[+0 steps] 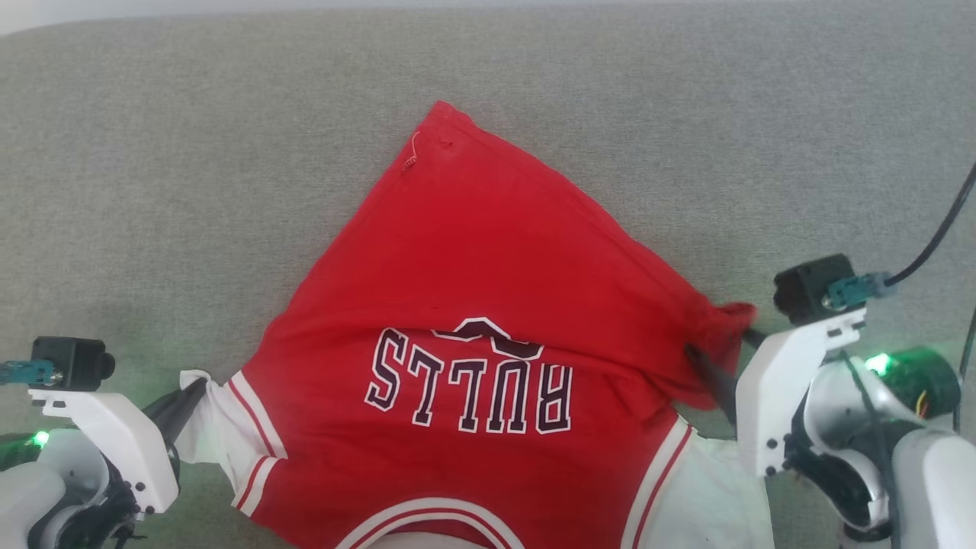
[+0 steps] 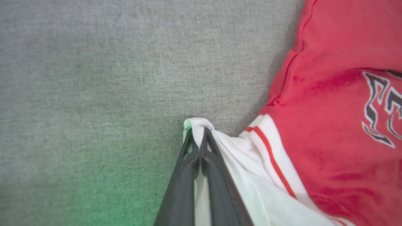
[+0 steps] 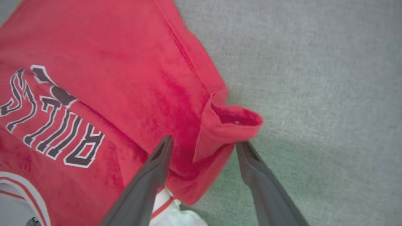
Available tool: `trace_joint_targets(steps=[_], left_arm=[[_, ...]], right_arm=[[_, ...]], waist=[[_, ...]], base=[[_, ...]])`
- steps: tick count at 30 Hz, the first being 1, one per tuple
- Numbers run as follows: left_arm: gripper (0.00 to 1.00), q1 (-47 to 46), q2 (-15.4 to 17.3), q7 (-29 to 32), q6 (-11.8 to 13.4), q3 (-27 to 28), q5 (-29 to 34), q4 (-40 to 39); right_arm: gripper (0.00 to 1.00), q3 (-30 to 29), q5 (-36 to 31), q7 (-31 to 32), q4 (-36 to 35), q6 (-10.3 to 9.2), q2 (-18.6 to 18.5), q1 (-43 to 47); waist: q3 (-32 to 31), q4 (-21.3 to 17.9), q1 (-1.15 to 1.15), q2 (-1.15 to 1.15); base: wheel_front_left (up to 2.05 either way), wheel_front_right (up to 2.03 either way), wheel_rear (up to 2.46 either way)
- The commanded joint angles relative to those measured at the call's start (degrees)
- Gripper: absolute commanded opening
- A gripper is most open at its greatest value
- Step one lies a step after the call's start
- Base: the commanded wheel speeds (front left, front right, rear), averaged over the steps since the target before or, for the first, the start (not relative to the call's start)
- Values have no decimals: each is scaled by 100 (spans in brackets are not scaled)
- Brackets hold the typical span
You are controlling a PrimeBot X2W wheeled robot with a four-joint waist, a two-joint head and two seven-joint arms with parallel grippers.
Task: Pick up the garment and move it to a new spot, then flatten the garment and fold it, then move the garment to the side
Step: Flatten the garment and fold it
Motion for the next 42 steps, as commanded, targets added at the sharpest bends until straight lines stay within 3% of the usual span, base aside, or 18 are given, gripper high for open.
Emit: trace_joint_targets(steps=[1,6,13,27,36,42], left_arm=[[0,91,-108,20,14,-71,32,7],[0,23,-196,28,-7,-92,93,-5],[0,-143,-444,61,-97,-105,188,73],[0,-776,-1386,226,-595,-248,541,758],[0,-1012,-1984,239,-804,-353,651,1248],[0,-1110,-2263,221,-844,-427,654,1482]], right_arm=[[100,26,-78,-38,-142,-7,-20,-110],[100,199,-235,-172,-426,-6,-28,-534],[100,538,-261,-506,234,-6,-89,-1481],[100,1282,111,-763,3483,-5,-541,-4127],[100,1784,361,-556,5212,-6,-761,-5099],[100,2274,549,-235,6305,-4,-781,-5191]], waist=[[-14,40,0,0],[-32,247,0,0],[46,653,0,0],[409,1794,0,0],[596,2412,0,0],[696,2720,0,0]], base=[[0,0,0],[0,0,0],[0,0,0],[0,0,0],[0,0,0],[0,0,0]])
